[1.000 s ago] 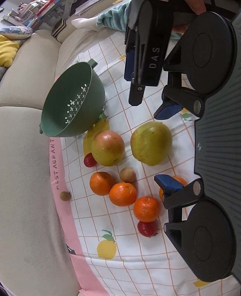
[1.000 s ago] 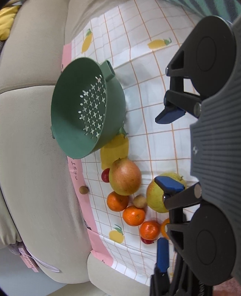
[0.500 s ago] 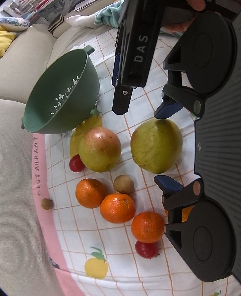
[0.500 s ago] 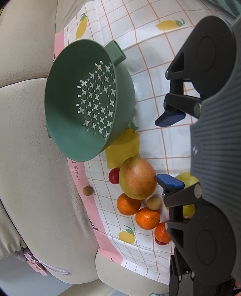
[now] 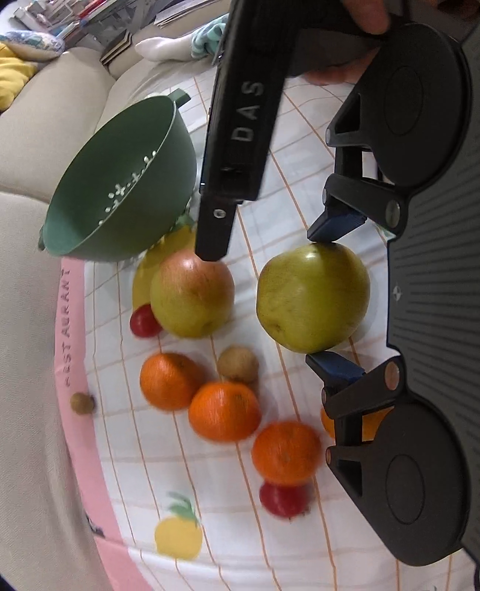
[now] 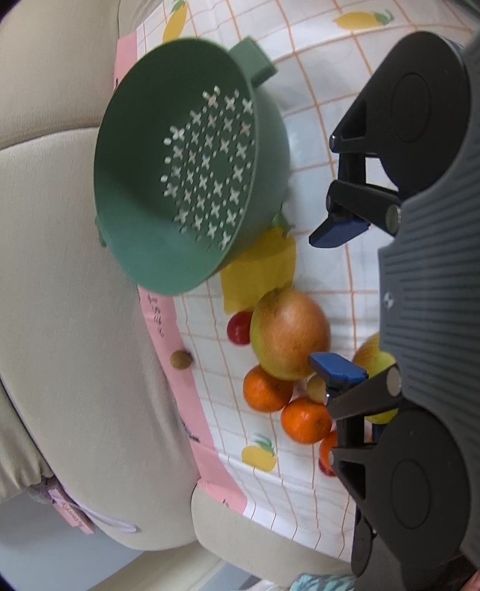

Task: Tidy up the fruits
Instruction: 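Grasp the green pear with the left tool while the right tool grasps the red-yellow pear, then carry both pears over the green colander with both tools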

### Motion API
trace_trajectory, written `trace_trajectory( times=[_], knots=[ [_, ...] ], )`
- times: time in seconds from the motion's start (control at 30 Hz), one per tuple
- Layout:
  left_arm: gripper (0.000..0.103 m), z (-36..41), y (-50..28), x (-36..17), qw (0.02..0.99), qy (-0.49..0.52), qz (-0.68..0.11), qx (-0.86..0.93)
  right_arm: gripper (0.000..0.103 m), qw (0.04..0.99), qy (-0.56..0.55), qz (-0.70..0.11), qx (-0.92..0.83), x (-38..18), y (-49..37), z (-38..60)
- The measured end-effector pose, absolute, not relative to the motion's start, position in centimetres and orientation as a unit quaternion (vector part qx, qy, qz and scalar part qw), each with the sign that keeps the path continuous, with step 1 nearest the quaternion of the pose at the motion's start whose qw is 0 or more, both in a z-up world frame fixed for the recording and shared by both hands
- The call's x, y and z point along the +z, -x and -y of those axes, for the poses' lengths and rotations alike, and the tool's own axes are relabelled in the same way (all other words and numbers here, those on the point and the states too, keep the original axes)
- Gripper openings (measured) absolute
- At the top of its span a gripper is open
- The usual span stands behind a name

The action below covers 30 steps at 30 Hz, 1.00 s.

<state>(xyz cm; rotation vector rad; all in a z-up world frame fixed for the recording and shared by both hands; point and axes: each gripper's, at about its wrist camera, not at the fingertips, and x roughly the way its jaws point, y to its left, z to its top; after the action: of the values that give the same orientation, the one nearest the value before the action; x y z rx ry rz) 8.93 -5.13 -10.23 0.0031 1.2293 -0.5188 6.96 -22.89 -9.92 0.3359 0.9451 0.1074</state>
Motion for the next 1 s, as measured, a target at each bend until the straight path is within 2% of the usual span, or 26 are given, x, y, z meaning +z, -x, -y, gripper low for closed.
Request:
trace_trajectory(
  times=[0.37, 0.57, 0.73, 1.0],
  knots=[
    [0.073, 2.3, -9.6, -7.5, 0.823, -0.006, -0.534, -0.193, 0.075, 0.863, -0.181, -0.468, 0.064, -11.1, -10.0, 21.6],
    [0.073, 2.7, -9.7, -7.6, 0.823, -0.022, -0.529, -0.207, 0.074, 0.850, -0.200, -0.483, 0.062, -12.4, -11.6, 21.1],
    [0.073, 3.7, -9.5, -8.0, 0.818, -0.042, -0.530, -0.219, 0.069, 0.844, -0.211, -0.489, 0.062, -13.1, -12.0, 21.0],
    [0.073, 4.9, -9.5, -9.1, 0.813, -0.059, -0.535, -0.222, 0.068, 0.850, -0.193, -0.486, 0.068, -12.9, -11.5, 20.6]
  ],
)
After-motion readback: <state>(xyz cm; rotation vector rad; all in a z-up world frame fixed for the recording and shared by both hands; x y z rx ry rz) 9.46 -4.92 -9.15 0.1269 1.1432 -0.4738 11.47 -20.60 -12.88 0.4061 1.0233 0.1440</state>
